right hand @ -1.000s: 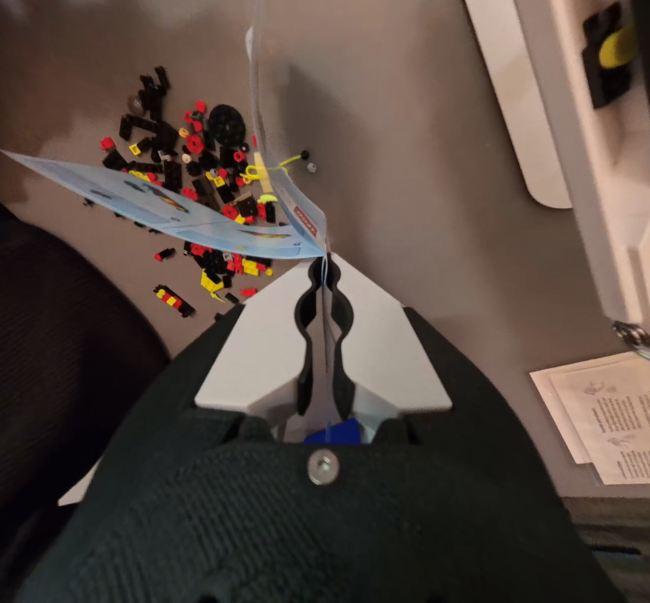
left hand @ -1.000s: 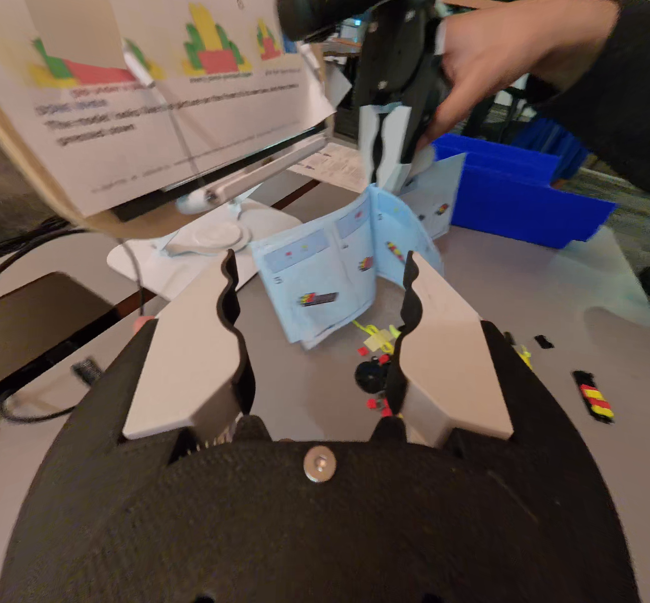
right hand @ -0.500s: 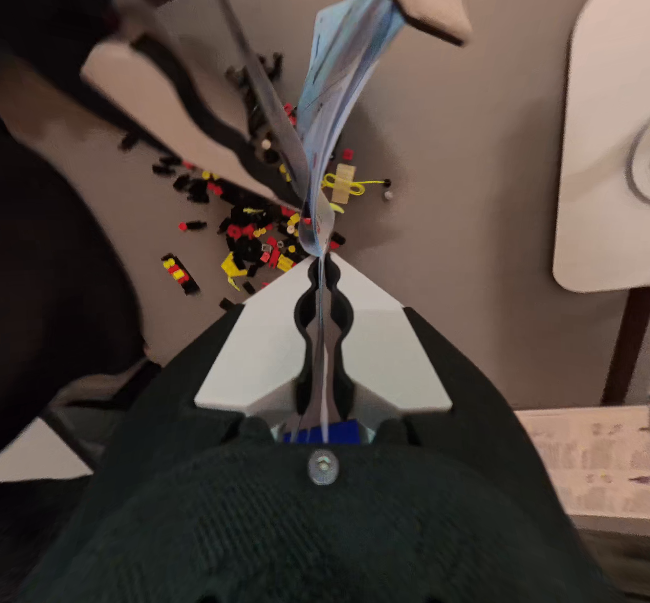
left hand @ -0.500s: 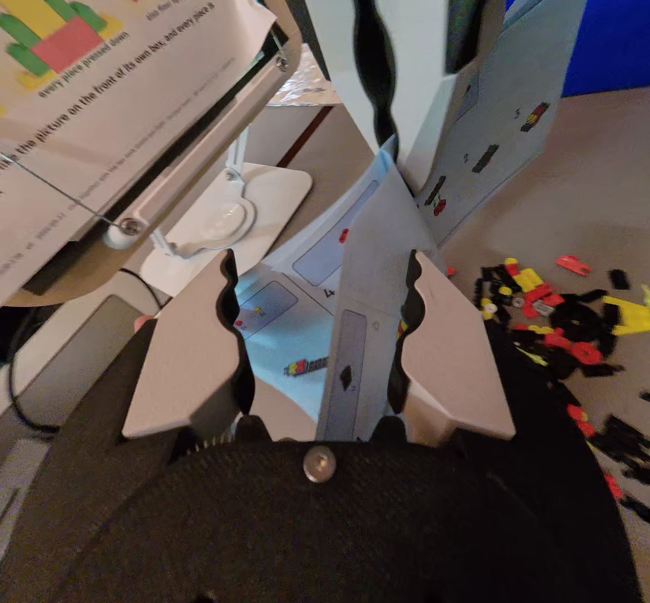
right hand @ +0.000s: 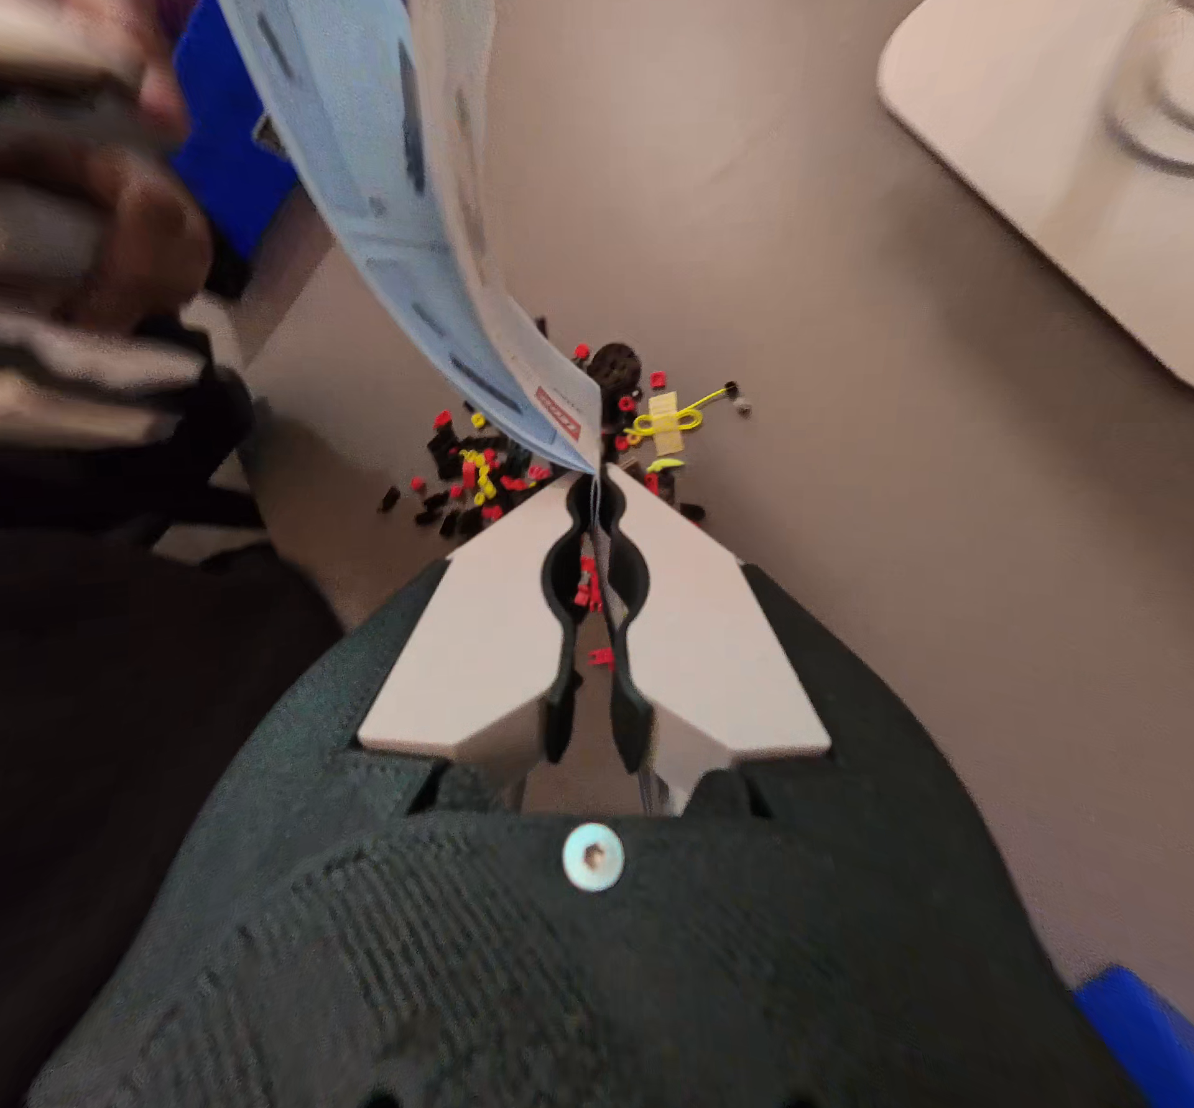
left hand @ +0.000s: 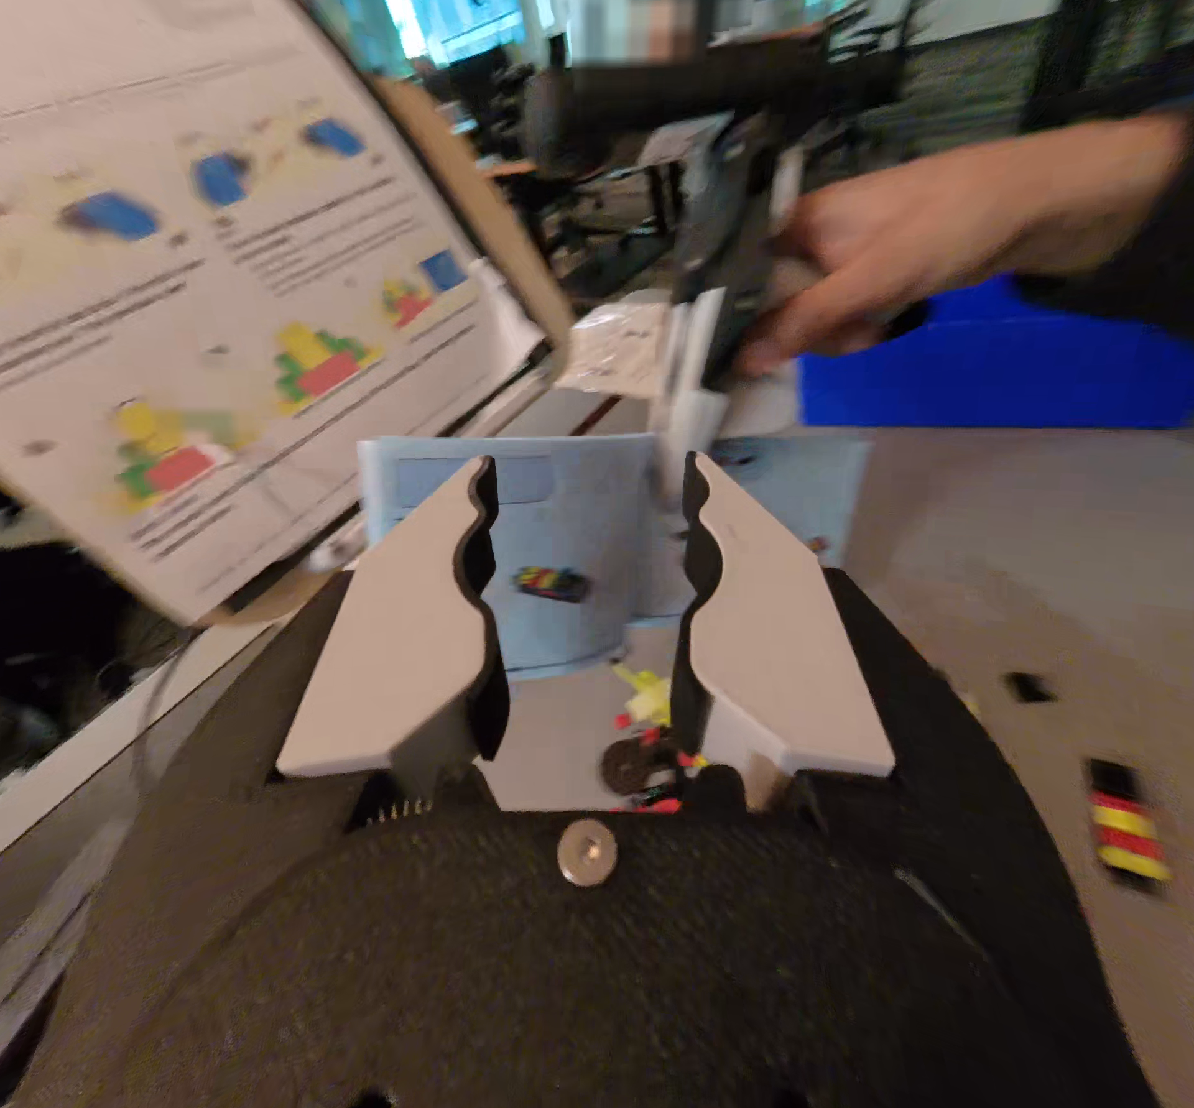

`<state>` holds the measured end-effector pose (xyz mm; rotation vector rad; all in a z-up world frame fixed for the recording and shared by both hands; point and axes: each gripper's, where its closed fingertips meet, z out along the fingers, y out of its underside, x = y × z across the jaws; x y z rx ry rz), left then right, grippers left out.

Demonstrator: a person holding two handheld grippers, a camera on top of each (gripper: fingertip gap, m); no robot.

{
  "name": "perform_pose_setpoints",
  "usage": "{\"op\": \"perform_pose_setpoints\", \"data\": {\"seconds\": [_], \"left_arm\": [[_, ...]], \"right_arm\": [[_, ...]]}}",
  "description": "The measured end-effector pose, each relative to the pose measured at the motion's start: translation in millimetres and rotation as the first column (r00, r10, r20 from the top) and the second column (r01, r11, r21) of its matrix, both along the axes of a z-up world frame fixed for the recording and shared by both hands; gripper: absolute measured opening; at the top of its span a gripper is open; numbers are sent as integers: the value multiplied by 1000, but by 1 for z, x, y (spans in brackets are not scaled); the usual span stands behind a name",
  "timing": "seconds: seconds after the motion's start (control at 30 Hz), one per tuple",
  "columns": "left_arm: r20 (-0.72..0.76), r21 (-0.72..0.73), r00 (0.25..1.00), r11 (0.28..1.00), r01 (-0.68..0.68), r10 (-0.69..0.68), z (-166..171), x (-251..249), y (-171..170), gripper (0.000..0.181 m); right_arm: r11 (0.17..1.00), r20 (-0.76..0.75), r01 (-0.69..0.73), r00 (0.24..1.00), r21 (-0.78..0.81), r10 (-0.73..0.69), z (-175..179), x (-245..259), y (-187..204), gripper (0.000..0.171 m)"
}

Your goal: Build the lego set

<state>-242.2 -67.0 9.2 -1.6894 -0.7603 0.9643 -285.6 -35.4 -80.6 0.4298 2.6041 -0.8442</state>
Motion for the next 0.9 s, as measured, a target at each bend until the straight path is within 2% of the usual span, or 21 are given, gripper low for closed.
{"op": "perform_pose_setpoints", "data": {"seconds": [0.07, 0.13, 0.2, 0.27, 0.33, 0.37, 0.47, 0.57, 0.67, 0.77, 0.83, 0.9], "left_arm": [[42, 45, 990, 990, 130, -132, -7, 24, 44, 57], [106, 77, 981, 985, 156, -164, -32, 36, 73, 54], [103, 25, 990, 995, 97, -99, -57, 37, 80, 51], [75, -3, 995, 998, 59, -59, -69, 43, 81, 45], [39, 45, 994, 993, 105, -107, -63, 63, 92, 26], [29, 67, 990, 988, 138, -140, -59, 75, 98, 28], [-1, 54, 985, 984, 173, -173, -54, 104, 110, 61], [-93, -39, 982, 986, 160, -163, -48, 130, 112, 62], [-54, -89, 986, 985, 151, -156, -65, 147, 114, 61], [-94, -25, 977, 981, 191, -192, -73, 164, 120, 38], [-82, 21, 970, 972, 232, -230, -75, 171, 124, 20], [-47, 90, 966, 962, 256, -253, -74, 173, 126, 18]], "right_arm": [[994, -10, 78, 997, -80, -79, 2, -3, 8, 0], [977, 30, 114, 993, -178, -110, 8, 10, 15, 0], [955, 105, 101, 992, -278, -74, 17, 40, 23, 0], [916, 136, 14, 990, -401, 45, 30, 80, 36, 1], [884, 35, -53, 996, -465, 78, 29, 106, 55, 0], [868, -33, -96, 995, -487, 92, 27, 117, 63, 0], [819, -138, -217, 976, -531, 169, 26, 152, 80, 0], [770, -196, -275, 961, -576, 197, 25, 179, 91, 0], [702, -187, -272, 962, -658, 198, 31, 199, 91, 0], [649, -25, -194, 965, -735, 260, 39, 217, 88, 0], [625, 12, -168, 962, -763, 274, 39, 221, 87, 1], [612, 12, -154, 966, -776, 258, 38, 220, 88, 0]]}}
